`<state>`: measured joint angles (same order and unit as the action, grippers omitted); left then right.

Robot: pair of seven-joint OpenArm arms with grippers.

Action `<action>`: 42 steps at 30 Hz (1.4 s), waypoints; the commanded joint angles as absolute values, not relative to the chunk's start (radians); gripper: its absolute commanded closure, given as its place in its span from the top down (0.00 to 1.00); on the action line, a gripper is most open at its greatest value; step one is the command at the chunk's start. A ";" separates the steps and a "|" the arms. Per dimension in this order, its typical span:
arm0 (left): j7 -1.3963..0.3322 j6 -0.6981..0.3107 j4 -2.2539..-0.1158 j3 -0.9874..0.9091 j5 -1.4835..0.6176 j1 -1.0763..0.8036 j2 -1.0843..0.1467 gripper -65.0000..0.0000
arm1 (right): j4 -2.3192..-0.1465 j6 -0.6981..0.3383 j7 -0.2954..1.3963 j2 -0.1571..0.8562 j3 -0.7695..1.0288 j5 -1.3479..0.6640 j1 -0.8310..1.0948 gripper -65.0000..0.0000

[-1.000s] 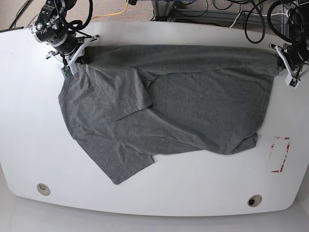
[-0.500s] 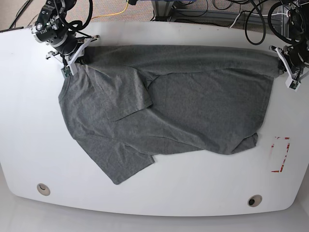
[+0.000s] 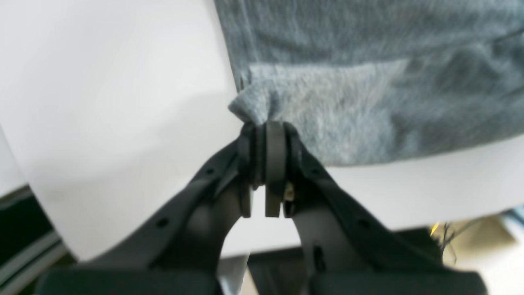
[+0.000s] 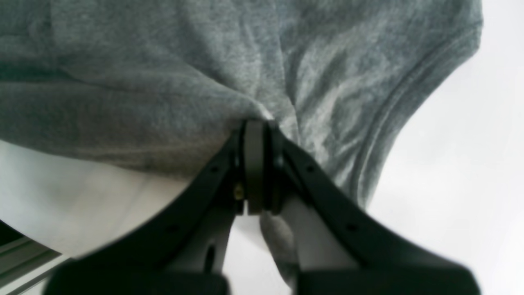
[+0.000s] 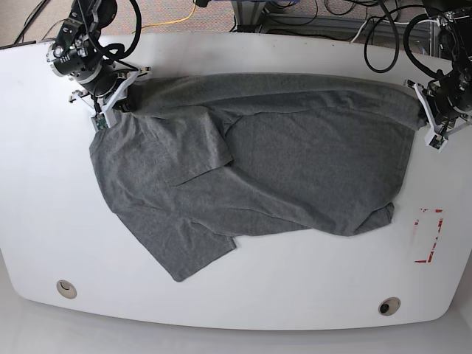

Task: Layout the t-shirt on the table in an organized manner, then fold the t-shirt properly
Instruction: 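Drag the held edge with the left gripper along the table, away from the right gripper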

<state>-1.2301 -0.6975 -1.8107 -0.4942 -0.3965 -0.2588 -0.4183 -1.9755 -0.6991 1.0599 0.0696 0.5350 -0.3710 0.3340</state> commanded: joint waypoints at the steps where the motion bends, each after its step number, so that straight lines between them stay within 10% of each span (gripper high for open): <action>1: -1.219 -0.698 -1.825 -0.503 -0.397 -0.252 -0.440 0.03 | -1.992 -0.698 1.046 0.079 0.541 -0.386 0.332 0.00; 42: -1.219 -0.698 -1.695 -0.305 -0.243 -0.028 -0.441 0.03 | -1.991 -0.698 1.047 0.047 0.616 -0.387 0.481 0.00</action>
<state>-1.2232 -0.6983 -1.7115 -0.2955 -0.2539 -0.0490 -0.4191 -1.9755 -0.6991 1.0592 0.0418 0.6102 -0.3775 0.4797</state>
